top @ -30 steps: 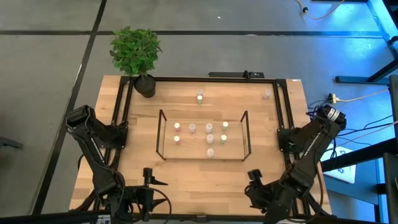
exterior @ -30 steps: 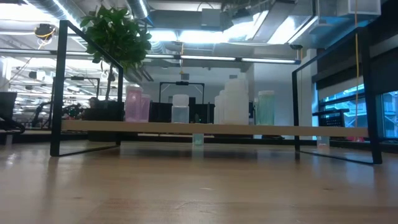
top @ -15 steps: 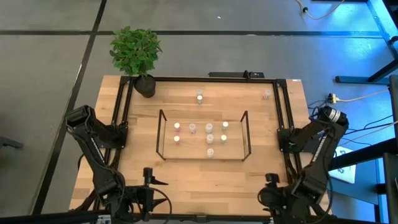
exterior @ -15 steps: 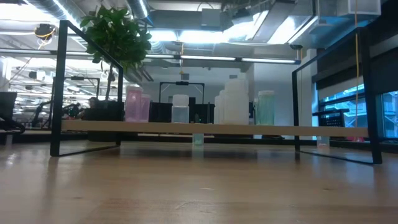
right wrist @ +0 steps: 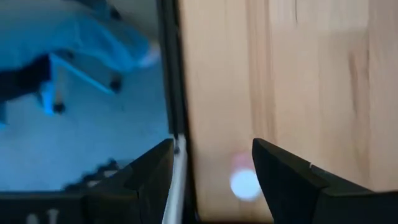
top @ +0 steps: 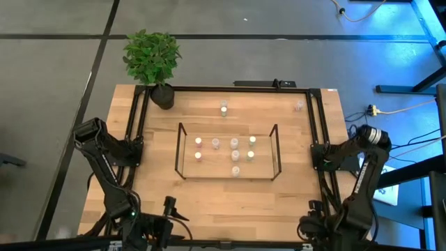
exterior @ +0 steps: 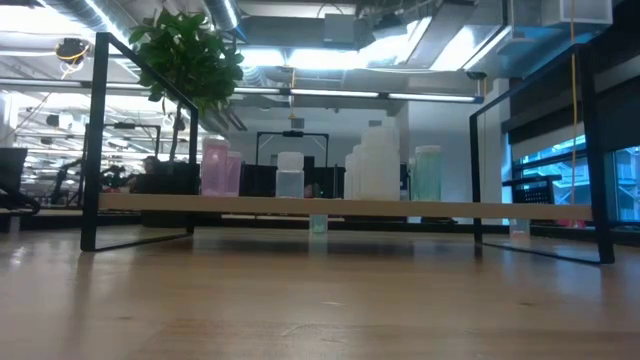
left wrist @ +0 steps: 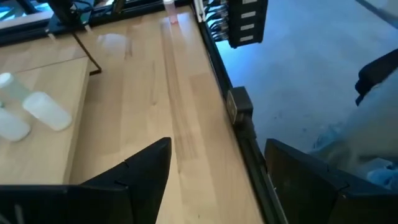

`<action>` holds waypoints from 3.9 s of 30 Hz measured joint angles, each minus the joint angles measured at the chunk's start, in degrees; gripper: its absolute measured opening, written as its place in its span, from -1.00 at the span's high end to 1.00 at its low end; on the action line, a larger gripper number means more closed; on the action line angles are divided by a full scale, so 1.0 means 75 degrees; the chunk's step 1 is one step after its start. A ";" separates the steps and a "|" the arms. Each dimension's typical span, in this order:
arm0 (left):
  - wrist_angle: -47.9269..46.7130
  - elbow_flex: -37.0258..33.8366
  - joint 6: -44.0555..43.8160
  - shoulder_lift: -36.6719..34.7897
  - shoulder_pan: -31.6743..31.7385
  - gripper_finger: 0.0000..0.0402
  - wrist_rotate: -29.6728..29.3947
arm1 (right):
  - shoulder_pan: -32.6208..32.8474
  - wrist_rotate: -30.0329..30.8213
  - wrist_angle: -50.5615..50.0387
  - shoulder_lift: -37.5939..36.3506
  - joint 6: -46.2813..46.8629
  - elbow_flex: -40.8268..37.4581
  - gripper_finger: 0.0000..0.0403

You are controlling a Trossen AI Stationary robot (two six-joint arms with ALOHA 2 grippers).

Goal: Pick and place medicine bottles onto shelf by color
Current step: Put the pink pill bottle on the shelf aligned with the other pink pill bottles

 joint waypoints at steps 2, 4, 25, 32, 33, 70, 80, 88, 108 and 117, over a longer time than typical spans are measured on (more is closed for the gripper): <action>0.0017 0.0000 0.0089 0.0000 0.0000 -0.26 0.0009 | 0.0000 -0.0361 -0.0234 0.0101 0.0039 0.0000 -0.09; 0.0017 0.0000 0.0097 0.0000 0.0000 -0.26 0.0009 | 0.0000 -0.0600 -0.0279 0.0203 0.0027 0.0000 -0.09; -0.0007 0.0000 0.0112 0.0000 0.0029 -0.26 -0.0006 | 0.0223 -0.0597 -0.0333 0.0653 -0.0819 -0.0003 -0.09; -0.0005 0.0000 0.0109 0.0002 0.0029 -0.26 -0.0006 | 0.0277 -0.0580 -0.0693 0.1033 -0.0826 -0.0005 -0.09; -0.0007 0.0000 0.0109 0.0003 0.0029 -0.26 -0.0006 | 0.0277 -0.0582 -0.0709 0.1069 -0.0824 -0.0006 -0.09; 0.0023 0.0000 0.0103 0.0003 0.0026 -0.26 0.0219 | 0.0466 -0.0987 0.0786 0.1097 -0.0635 -0.1396 -0.09; 0.0023 0.0001 0.0103 0.0002 0.0026 -0.26 0.0216 | 0.0463 -0.0931 0.1105 0.1099 -0.0585 -0.1626 -0.06; 0.0023 0.0000 0.0103 0.0003 0.0026 -0.26 0.0216 | 0.0463 -0.0928 0.1108 0.1099 -0.0578 -0.1629 0.35; -0.0010 0.0000 0.0106 0.0003 0.0026 -0.26 0.0224 | -0.1091 -0.0648 0.1353 0.1099 -0.1537 -0.0793 0.49; -0.0020 0.0000 0.0106 0.0003 0.0023 -0.26 0.0276 | -0.2402 -0.0437 0.1425 0.1099 -0.3372 0.0053 0.47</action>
